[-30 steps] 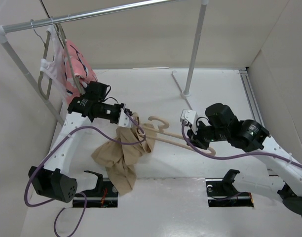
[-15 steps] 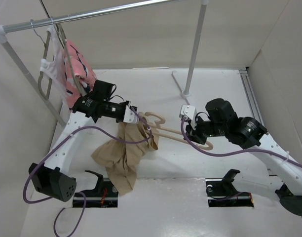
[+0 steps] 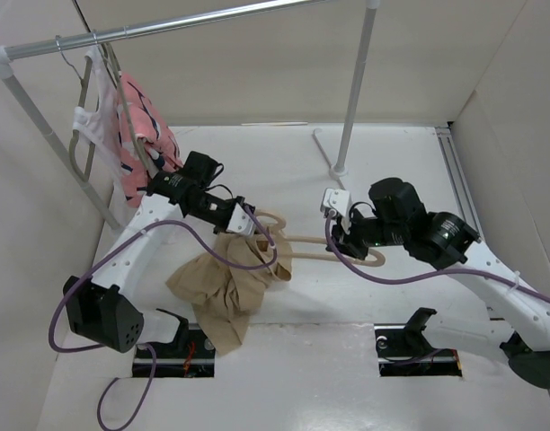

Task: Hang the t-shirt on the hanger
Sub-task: Place tshirt on hanger

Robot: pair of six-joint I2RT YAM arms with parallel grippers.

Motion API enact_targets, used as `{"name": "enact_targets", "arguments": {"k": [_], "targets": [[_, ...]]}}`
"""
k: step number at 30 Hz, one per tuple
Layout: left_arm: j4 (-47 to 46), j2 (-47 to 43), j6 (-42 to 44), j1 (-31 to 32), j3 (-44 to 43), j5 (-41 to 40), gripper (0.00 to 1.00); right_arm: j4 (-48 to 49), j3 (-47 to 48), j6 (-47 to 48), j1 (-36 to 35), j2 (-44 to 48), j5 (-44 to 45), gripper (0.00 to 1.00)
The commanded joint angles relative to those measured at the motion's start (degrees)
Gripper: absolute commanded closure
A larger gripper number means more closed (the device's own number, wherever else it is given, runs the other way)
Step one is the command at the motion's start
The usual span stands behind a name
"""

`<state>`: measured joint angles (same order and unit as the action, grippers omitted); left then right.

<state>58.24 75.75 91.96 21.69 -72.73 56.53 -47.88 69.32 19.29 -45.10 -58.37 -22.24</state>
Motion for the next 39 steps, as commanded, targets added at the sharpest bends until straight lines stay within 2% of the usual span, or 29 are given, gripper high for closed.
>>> {"name": "enact_targets", "arguments": {"k": [1,3,4,10,16,17,19,21,23,26,28,32,39], "targets": [[6.19,-0.42,3.84,0.28,-1.54,2.00,0.85,5.51,-0.49,-0.57,-0.60,-0.08,0.35,1.00],[6.19,-0.42,3.84,0.28,-1.54,0.43,0.89,5.51,-1.90,-0.57,-0.60,-0.08,1.75,1.00],[6.19,-0.42,3.84,0.28,-1.54,0.42,1.00,5.51,-2.69,-0.57,-0.60,-0.08,2.28,1.00],[6.19,-0.42,3.31,0.28,-1.45,-0.20,1.00,7.88,-7.71,-2.15,-0.08,2.02,6.06,1.00],[5.40,-0.42,4.45,0.28,1.00,0.95,1.00,13.77,-9.46,-2.68,0.45,5.46,4.40,1.00],[4.00,0.10,3.76,0.28,1.79,1.56,0.96,14.39,-9.47,-2.68,0.45,6.07,3.79,1.00],[-1.08,0.10,-4.39,0.28,3.63,1.56,0.92,15.53,-10.69,-3.20,-0.07,6.68,2.90,1.00],[-8.90,-0.60,-9.76,0.28,4.70,0.87,0.88,16.24,-10.70,-3.20,-0.69,6.69,1.77,1.00],[-16.96,-1.91,-18.63,0.28,5.48,-1.23,0.81,16.85,-11.22,-3.73,-2.00,6.69,1.06,1.00],[-24.29,-3.41,-27.42,0.28,6.98,-3.53,0.80,16.85,-11.22,-4.26,-2.62,6.69,0.54,1.00],[-28.43,-5.08,-28.15,0.28,8.48,-4.59,0.75,16.85,-11.22,-4.26,-3.14,6.69,0.53,1.00],[-29.76,-6.93,-27.02,0.28,10.77,-5.12,0.69,16.32,-10.70,-4.26,-3.15,6.69,-0.79,1.00],[-29.23,-7.54,-25.17,0.28,11.56,-5.12,0.66,15.80,-10.17,-4.26,-3.67,5.63,-1.32,1.00]]}}
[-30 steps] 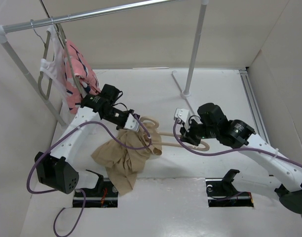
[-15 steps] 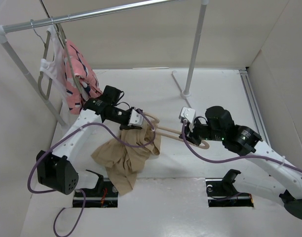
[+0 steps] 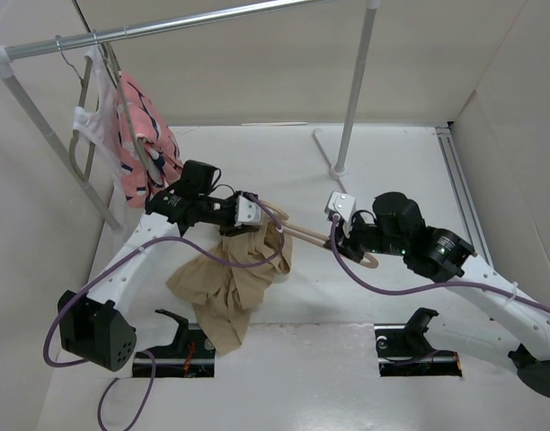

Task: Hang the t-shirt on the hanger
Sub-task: Place tshirt on hanger

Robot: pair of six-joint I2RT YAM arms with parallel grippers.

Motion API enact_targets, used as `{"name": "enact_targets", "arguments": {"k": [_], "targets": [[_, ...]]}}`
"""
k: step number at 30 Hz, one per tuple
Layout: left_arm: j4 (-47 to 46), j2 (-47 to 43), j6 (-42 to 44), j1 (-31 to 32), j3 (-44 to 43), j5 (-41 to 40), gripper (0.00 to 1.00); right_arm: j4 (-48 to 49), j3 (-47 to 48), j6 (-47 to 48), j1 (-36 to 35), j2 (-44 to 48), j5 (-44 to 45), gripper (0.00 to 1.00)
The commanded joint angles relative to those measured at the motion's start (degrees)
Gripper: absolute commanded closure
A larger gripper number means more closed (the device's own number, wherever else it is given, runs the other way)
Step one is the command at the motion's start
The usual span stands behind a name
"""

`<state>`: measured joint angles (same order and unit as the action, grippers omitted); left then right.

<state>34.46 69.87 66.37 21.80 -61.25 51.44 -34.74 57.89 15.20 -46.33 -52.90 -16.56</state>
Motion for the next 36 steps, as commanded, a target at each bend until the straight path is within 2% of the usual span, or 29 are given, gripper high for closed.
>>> {"name": "enact_targets", "arguments": {"k": [1,7,10,12,15,20,24,30,36], "targets": [[-5.45,-1.66,0.43,0.17,0.08,-0.55,0.66,2.14,1.26,-0.17,-2.45,-0.44,-7.00,1.00],[-3.18,-4.12,4.47,0.17,-0.45,-1.08,0.76,1.61,0.74,-0.17,-2.45,-1.58,-6.47,1.00],[-2.65,-4.12,4.47,0.17,-0.97,-1.08,0.76,1.61,0.73,-0.17,-2.45,-1.59,-6.47,1.00],[-2.64,-4.12,4.47,0.17,-0.97,-1.69,0.69,1.61,0.73,-0.17,-2.45,-1.59,-6.47,1.00],[-2.64,-4.12,5.00,0.17,-0.45,-1.69,0.67,1.61,0.73,-0.17,-2.45,-1.59,-6.47,1.00],[-4.48,-4.12,4.04,0.17,0.08,-1.69,0.57,2.22,0.73,-0.17,-2.45,-1.59,-7.78,1.00],[-2.48,-1.23,3.50,0.17,0.79,-2.22,0.57,2.93,1.26,-0.17,-2.45,-1.59,-8.31,1.00],[9.29,3.25,13.25,-0.36,-1.68,2.33,0.57,4.68,1.26,-0.17,-2.45,-1.59,-8.32,1.00],[7.74,3.87,14.15,-0.36,0.43,4.99,0.57,7.32,1.26,-0.70,-2.45,-1.58,-9.98,1.00]]}}
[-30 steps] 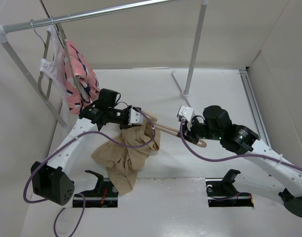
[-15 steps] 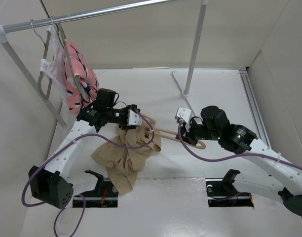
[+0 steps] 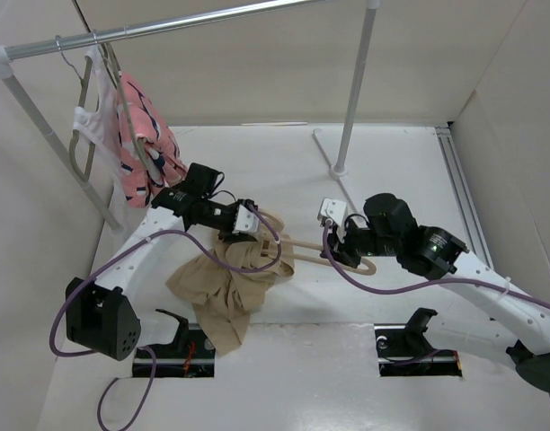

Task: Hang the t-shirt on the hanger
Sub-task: Place tshirt on hanger

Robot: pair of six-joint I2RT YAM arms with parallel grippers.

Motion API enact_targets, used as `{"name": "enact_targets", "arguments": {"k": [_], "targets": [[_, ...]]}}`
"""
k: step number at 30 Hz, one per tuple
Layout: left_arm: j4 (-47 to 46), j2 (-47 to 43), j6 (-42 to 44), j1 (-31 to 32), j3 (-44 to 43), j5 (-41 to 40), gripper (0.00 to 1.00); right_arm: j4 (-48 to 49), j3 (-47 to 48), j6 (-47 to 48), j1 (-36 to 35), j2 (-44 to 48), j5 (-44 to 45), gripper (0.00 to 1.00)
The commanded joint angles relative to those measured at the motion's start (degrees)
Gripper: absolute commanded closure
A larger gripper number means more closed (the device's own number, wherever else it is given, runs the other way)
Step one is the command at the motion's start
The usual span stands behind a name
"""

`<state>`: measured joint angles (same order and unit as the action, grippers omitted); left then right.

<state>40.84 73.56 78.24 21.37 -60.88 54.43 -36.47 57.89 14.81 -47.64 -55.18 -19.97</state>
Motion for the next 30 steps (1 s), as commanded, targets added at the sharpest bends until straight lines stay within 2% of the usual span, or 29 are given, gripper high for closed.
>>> {"name": "enact_targets", "arguments": {"k": [1,6,8,14,18,19,20,21,23,27,29,30], "targets": [[0.74,0.18,1.75,0.08,0.06,2.60,0.60,9.57,1.26,-0.31,-1.14,0.69,-6.58,1.00],[2.04,0.71,2.87,0.08,1.90,5.68,0.68,12.55,1.26,-0.31,-1.14,0.69,-6.58,1.00],[3.28,0.71,3.59,0.08,2.79,7.95,0.68,14.14,-0.14,-0.31,-1.14,0.69,-7.10,1.00],[3.28,0.71,3.59,0.08,4.98,9.90,1.00,17.31,-1.90,-0.31,-1.14,-1.15,-7.63,1.00],[4.59,0.71,4.37,0.08,2.63,7.18,1.00,16.70,-1.38,-0.31,-1.14,-1.16,-7.63,1.00],[5.30,0.71,5.42,0.08,2.00,5.52,1.00,15.91,-0.85,-0.31,-1.14,-1.68,-6.24,0.94],[6.09,0.71,6.74,0.08,1.39,4.55,1.00,13.03,-0.15,-0.31,-1.14,-1.69,-5.44,0.82],[6.96,0.71,8.23,0.08,0.08,3.58,1.00,11.26,1.86,-0.31,-0.62,-2.82,-5.43,0.55],[11.27,0.19,15.67,0.08,-0.47,0.42,1.00,8.01,4.67,0.74,0.26,-3.70,-5.43,0.44],[14.88,-0.35,23.52,0.08,-1.08,-4.42,1.00,4.12,12.59,3.73,2.81,-4.24,-9.38,0.35],[16.63,-0.87,26.95,0.08,0.06,-6.87,1.00,5.26,15.41,3.74,4.83,-4.24,-10.09,0.04],[16.64,-0.87,28.53,0.08,0.06,-7.41,1.00,6.40,15.41,3.74,5.36,-4.24,-10.09,0.00]]}}
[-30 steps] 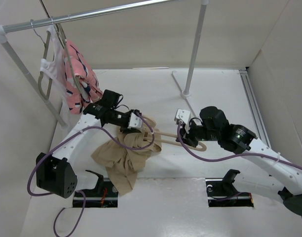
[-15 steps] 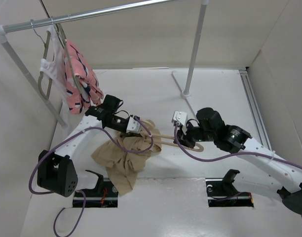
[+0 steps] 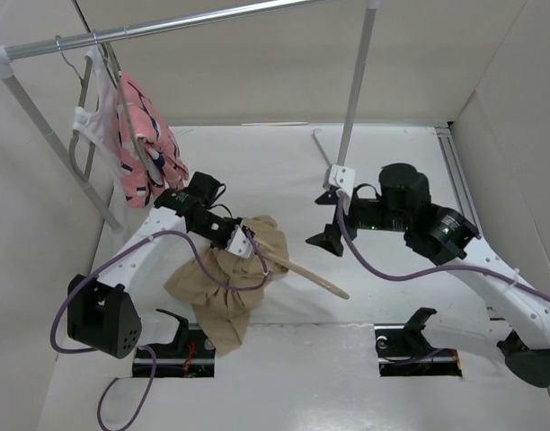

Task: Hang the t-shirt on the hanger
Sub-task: Place tshirt on hanger

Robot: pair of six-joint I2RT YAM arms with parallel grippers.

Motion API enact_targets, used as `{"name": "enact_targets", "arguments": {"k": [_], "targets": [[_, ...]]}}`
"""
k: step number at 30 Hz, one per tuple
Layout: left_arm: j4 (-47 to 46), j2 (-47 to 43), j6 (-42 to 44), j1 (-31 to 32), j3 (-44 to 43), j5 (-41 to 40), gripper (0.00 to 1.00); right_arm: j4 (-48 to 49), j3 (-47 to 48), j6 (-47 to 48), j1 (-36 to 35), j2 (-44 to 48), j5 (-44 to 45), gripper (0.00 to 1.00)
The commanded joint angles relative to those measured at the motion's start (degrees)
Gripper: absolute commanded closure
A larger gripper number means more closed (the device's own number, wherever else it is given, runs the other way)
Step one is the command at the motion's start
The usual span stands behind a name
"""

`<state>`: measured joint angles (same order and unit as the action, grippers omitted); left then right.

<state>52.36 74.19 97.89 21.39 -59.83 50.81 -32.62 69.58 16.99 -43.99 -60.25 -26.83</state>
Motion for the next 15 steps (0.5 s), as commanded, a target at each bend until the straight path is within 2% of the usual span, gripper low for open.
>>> {"name": "enact_targets", "arguments": {"k": [1,4,7,9,11,15], "targets": [[5.73,-2.03,10.64,0.06,-0.46,-3.78,1.00,4.83,3.72,1.55,2.76,0.83,-1.84,0.00],[8.45,-3.35,14.77,0.06,-0.46,-3.78,1.00,6.16,0.13,-1.17,4.34,-3.54,4.23,0.00],[9.17,-5.19,17.07,0.06,-0.46,-2.64,1.00,6.69,-4.62,-2.14,4.35,-13.46,5.21,0.09],[9.17,-5.90,17.86,0.06,0.24,-2.64,1.00,7.40,-5.16,-2.92,4.35,-22.34,4.51,0.21],[9.17,-6.43,17.87,0.06,0.77,-2.64,1.00,10.63,-5.16,-3.71,3.04,-27.27,3.80,0.27],[9.17,-6.43,17.34,0.06,1.30,-2.64,1.00,17.48,-4.46,-4.77,-1.18,-34.40,2.66,0.27]]}}
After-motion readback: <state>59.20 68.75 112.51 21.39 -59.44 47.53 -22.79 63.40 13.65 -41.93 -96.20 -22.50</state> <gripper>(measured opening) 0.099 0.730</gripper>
